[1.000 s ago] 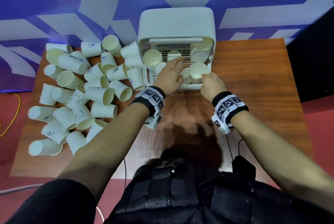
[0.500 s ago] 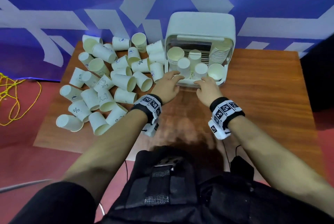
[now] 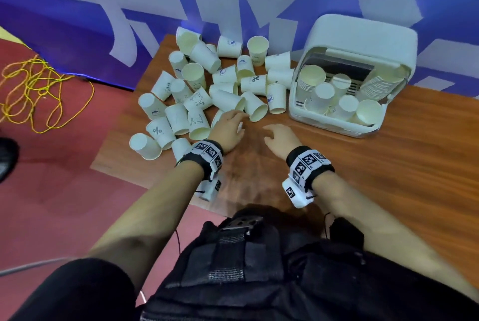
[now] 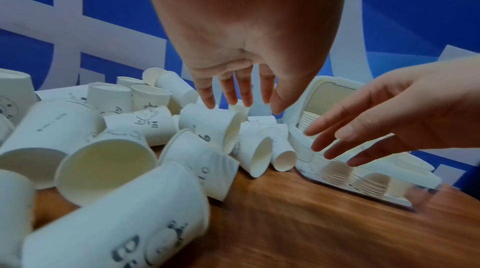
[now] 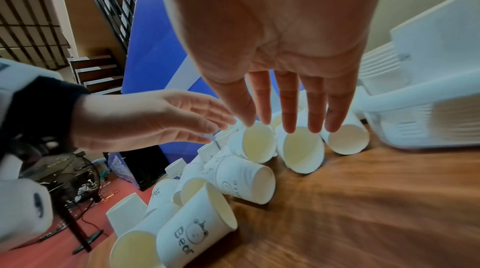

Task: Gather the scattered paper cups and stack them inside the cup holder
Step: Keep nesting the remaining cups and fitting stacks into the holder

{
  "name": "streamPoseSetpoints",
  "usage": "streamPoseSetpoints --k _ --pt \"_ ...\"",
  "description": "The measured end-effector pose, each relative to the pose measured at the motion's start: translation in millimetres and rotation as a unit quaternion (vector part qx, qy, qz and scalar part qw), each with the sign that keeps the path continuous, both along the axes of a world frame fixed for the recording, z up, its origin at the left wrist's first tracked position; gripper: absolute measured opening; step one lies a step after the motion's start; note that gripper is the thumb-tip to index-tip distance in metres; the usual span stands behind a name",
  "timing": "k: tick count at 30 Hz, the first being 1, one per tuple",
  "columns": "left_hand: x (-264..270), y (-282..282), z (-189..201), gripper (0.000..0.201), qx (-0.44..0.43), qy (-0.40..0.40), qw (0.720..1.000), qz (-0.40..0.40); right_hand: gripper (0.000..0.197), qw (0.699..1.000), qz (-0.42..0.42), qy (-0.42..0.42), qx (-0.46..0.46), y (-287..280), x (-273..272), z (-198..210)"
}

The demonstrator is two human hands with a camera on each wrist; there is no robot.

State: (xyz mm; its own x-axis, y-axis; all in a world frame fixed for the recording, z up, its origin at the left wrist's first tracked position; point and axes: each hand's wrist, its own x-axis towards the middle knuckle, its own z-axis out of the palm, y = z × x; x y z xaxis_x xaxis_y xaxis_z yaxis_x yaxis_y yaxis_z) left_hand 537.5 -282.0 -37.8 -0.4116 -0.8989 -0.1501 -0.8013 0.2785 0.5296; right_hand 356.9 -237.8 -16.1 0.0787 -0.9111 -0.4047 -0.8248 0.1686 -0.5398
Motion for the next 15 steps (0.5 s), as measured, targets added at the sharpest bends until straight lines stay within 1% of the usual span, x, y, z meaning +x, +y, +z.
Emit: streamPoseSetpoints --k 4,6,8,11,15 --pt "30.0 -23.7 1.8 0.05 0.024 -0.017 0.999 0.015 0.038 1.0 -0.016 -0.022 0.006 -21.2 36.2 1.0" --pt "40.2 -34.8 2.2 0.05 0.028 -0.012 0.999 0.02 0.037 0.999 -0.028 -0.033 0.014 -31.2 50.6 0.6" --pt "49.1 -47.8 -1.1 0.05 0.032 -0.002 0.999 0.029 0.039 0.997 -0.049 -0.049 0.027 -43.0 62.9 -1.7" --pt "58.5 -65.7 -9.1 0.054 0.04 0.011 0.999 0.033 0.039 0.994 -0.081 -0.068 0.039 -59.7 77.7 -7.1" --pt "67.5 -81.9 -18.1 0.061 0.07 0.009 0.997 0.04 0.03 0.99 -0.118 -0.073 0.036 -76.3 91.3 -22.5"
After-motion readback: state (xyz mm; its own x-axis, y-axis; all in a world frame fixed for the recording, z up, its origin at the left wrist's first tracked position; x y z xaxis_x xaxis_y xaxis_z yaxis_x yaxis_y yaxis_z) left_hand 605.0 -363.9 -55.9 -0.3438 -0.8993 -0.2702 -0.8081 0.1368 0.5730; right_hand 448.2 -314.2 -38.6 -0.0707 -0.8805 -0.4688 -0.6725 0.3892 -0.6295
